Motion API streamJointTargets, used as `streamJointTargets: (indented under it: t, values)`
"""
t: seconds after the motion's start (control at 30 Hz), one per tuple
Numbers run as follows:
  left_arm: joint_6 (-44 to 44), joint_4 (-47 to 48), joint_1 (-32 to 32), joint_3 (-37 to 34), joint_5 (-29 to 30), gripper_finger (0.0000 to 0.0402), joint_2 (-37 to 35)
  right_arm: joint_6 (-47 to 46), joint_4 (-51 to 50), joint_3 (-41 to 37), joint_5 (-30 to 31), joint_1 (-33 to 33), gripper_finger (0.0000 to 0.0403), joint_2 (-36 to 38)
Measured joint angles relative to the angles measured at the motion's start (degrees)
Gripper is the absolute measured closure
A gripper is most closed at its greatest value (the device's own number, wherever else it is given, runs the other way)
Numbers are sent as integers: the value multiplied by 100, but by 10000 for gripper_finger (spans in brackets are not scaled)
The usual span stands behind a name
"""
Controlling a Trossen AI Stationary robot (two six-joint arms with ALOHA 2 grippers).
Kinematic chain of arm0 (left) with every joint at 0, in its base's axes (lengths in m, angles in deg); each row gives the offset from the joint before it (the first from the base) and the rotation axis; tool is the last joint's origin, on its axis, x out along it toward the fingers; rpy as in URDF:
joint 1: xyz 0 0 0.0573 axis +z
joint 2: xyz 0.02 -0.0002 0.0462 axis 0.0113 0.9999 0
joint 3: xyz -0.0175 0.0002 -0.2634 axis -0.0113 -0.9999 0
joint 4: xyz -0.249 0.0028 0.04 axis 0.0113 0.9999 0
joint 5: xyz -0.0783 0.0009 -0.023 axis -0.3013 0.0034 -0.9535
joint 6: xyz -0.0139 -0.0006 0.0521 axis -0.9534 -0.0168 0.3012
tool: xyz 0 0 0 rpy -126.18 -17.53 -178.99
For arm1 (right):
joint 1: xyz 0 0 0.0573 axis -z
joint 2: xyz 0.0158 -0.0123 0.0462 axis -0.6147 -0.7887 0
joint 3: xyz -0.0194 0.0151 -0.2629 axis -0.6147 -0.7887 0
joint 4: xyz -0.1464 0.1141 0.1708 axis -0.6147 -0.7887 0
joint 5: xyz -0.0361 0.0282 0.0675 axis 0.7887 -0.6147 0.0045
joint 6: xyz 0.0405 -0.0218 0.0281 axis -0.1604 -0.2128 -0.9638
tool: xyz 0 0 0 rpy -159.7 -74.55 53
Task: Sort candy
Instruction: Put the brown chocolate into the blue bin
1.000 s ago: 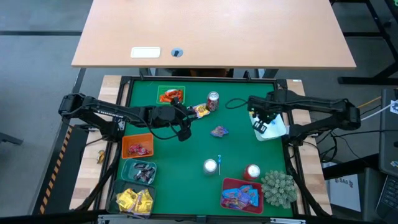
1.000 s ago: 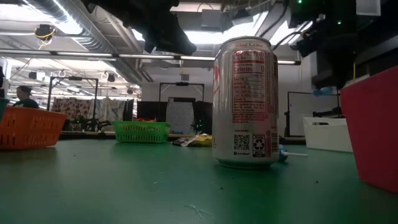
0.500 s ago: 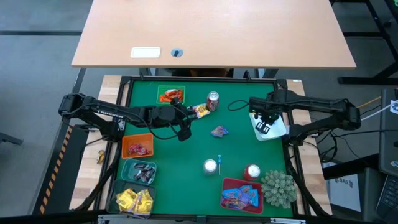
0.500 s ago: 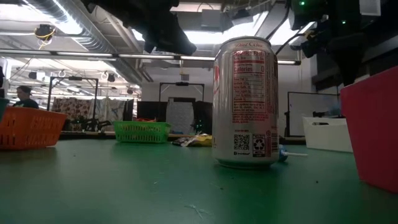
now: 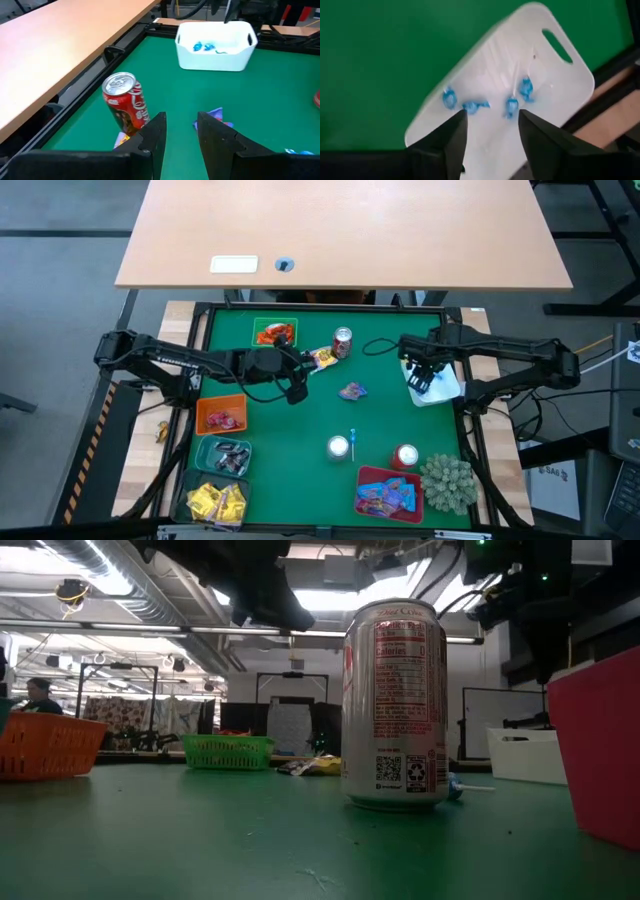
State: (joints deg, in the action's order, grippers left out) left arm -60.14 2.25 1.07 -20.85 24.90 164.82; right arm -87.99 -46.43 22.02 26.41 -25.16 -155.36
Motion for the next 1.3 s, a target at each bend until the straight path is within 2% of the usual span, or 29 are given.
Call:
streamJointTargets:
  t: [0.33, 0.47, 0.7, 1.0, 1.3]
  values:
    - [12, 31, 429, 0, -1, 222, -2, 4, 357, 2, 0, 0, 198, 0]
    - [-3, 41, 666, 0, 2, 202, 1, 6, 475, 3, -1, 0, 196, 0]
    - [-790, 8, 950, 7, 2, 199, 493, 6, 966, 4, -4, 0, 196, 0]
    - [-1227, -57, 1109, 7, -4, 198, 1672, 7, 1303, 4, -5, 0, 196, 0]
    - [-1922, -96, 1161, 4, -166, 198, 2370, 6, 1424, 4, -7, 0, 196, 0]
